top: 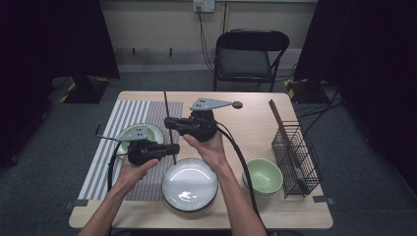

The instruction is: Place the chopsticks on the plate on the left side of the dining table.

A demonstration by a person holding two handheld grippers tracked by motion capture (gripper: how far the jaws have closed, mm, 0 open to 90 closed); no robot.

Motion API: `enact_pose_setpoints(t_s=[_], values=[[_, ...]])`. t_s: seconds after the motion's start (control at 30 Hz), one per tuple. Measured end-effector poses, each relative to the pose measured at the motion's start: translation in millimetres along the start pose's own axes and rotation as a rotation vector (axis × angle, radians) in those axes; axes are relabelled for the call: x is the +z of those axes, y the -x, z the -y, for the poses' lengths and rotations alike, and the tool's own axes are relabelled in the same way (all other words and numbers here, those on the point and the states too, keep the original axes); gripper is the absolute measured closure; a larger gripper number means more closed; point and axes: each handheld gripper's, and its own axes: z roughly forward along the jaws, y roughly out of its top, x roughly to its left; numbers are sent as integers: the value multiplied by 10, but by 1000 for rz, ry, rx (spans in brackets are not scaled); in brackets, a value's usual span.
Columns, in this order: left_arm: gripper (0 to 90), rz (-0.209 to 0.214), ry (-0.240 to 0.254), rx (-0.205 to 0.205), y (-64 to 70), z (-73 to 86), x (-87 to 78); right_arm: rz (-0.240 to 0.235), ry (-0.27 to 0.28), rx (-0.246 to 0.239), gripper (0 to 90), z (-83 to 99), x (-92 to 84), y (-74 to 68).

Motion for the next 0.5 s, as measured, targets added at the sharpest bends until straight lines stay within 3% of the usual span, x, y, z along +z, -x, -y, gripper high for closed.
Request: enact_pose_setpoints(t_s=[0.13,0.33,0.5], values=[[843,7,23,-2,12,-20,-14,-7,4,3,801,17,10,1],[840,17,43,0,35,-35,-20,-20,9,19,848,65,18,8],[779,16,63,-10,23,-46,-47,-20,2,24,849,88,2,11]])
